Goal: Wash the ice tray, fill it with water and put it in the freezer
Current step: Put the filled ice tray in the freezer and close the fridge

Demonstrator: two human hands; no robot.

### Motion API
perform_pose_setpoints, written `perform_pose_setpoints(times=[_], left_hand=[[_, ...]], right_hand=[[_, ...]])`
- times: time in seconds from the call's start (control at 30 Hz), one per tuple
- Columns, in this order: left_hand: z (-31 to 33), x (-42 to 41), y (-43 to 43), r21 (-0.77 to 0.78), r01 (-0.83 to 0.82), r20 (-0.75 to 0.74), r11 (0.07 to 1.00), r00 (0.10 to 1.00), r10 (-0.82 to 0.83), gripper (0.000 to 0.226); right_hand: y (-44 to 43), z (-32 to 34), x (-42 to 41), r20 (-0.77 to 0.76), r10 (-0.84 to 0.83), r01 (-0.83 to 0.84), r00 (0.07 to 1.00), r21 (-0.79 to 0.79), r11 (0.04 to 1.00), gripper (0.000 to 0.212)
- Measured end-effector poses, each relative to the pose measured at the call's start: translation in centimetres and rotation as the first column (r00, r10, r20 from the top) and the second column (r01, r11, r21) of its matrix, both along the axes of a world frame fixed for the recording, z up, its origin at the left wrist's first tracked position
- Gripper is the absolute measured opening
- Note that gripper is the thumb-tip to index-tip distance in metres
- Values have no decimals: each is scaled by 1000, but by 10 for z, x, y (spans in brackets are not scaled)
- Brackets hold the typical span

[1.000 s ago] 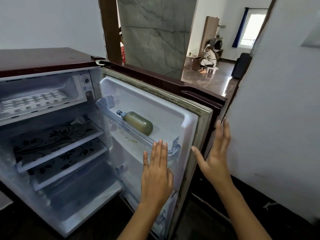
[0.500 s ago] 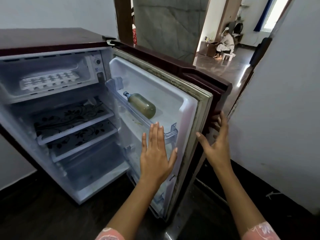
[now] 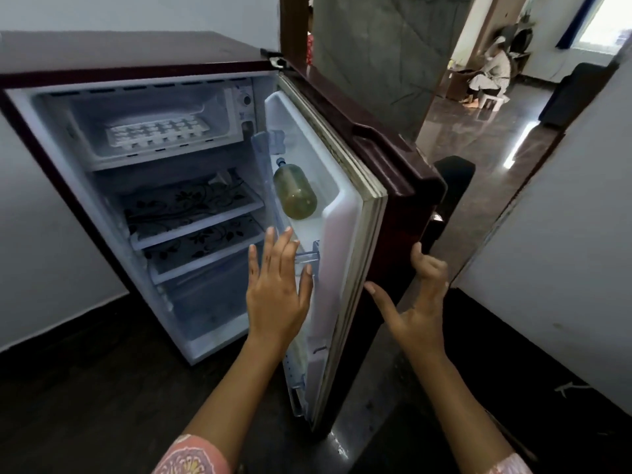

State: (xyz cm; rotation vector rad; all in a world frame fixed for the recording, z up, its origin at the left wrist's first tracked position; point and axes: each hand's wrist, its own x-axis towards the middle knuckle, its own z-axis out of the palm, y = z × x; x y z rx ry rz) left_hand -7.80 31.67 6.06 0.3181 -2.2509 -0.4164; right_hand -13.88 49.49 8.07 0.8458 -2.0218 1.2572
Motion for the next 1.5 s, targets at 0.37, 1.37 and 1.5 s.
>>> perform_pose_setpoints(times=[0.37, 1.37, 1.5], left_hand=[[2, 57, -61, 189, -142, -12, 972, 989, 147, 51], [-1, 100, -199, 378, -246, 22, 893, 966, 257, 73], [5, 98, -228, 472, -241, 59, 848, 968, 242, 77]], right_hand=[[-71, -16, 41, -322, -8, 77, 947, 201, 977, 47], [-271, 4, 53, 33, 538, -522, 842, 300, 799, 68], [-301, 7, 46, 1, 575, -543, 818, 330, 772, 71]])
